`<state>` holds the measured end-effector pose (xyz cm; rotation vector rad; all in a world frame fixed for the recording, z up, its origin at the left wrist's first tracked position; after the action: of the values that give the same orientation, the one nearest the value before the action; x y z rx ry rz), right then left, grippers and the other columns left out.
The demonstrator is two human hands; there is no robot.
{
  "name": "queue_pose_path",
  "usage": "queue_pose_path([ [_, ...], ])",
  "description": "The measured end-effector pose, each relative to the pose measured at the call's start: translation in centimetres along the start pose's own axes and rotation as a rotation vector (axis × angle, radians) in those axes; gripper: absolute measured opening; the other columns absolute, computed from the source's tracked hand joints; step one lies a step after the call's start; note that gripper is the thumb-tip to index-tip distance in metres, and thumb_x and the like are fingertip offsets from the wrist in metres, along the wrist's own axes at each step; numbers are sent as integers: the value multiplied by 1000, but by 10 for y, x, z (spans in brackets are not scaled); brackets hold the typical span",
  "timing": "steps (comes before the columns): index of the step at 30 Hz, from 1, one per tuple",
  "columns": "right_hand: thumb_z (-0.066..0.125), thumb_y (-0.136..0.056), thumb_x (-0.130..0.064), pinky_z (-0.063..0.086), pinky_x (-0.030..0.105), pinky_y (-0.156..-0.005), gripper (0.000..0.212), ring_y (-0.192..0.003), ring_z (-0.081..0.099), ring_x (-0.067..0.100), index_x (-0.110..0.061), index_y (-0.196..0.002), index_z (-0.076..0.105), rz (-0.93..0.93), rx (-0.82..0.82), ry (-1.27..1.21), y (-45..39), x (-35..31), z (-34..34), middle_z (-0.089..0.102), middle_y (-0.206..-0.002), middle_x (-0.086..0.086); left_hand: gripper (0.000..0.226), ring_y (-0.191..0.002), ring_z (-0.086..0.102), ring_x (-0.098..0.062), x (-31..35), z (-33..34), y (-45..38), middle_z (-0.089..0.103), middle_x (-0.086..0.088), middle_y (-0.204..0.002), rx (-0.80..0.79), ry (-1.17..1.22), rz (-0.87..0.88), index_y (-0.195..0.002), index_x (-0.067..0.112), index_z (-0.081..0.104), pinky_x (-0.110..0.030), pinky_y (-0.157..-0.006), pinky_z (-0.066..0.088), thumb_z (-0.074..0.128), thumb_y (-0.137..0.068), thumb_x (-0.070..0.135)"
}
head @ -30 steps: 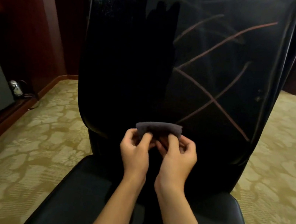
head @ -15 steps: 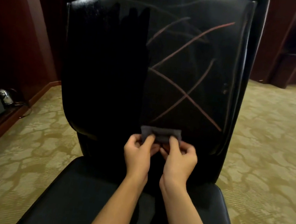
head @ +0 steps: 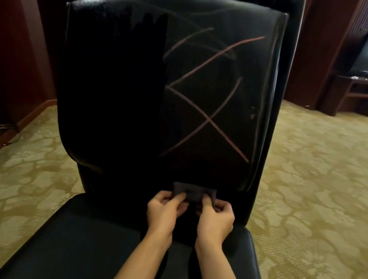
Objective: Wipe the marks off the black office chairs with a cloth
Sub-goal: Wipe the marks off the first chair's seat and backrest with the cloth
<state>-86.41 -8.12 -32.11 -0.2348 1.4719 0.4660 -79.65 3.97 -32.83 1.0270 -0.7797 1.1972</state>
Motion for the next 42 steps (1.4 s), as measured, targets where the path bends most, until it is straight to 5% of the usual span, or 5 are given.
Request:
queue_pose_path([
  [8, 71, -88, -25, 58, 29, -66, 13, -69, 65, 6, -18, -85, 61, -364, 1, -287, 20, -119, -13, 66, -79, -1, 6, -84, 73, -17, 100, 57, 35, 72, -8, -91, -105, 63, 390, -88, 9, 65, -23, -68, 57, 68, -93, 12],
  [14, 70, -87, -21, 43, 9, -65, 15, -67, 57, -2, -13, -86, 57, -489, 69, -43, 10, -103, -20, 59, -74, -10, 13, -72, 72, -13, 69, 50, 29, 71, -4, -79, -22, -196, 476, -81, 17, 62, -41, -71, 62, 70, -91, 16],
  [25, 68, -85, -27, 56, 51, -78, 17, -76, 66, 21, -25, -76, 53, -345, 98, -50, -21, -96, -57, 63, -76, -4, 12, -68, 73, -18, 35, 84, 44, 72, -4, -76, -148, -92, 249, -86, 8, 64, -32, -65, 60, 70, -92, 17],
  [32, 68, -84, -37, 59, 45, -77, 13, -83, 69, 16, -27, -86, 59, -614, -79, -101, -12, -201, -51, 68, -86, -3, 11, -72, 73, -8, 125, 119, 64, 72, -2, -86, -128, -62, 519, -89, 16, 64, -31, -68, 62, 68, -93, 24],
  [42, 66, -87, -18, 33, 20, -56, 11, -71, 56, 13, -11, -89, 58, -327, -36, 194, -3, -75, -50, 59, -75, -5, 11, -78, 73, -17, 19, 48, 34, 72, -4, -85, -25, -240, 214, -83, 21, 64, -33, -75, 62, 69, -93, 19],
])
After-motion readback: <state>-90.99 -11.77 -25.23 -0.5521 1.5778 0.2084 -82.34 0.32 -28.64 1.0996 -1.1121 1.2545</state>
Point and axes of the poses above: each hand's wrist, its own y-axis away from the middle knuckle, its own z-axis out of the palm, x = y × z, the point moved 6 cm from there along -y, towards the middle knuckle
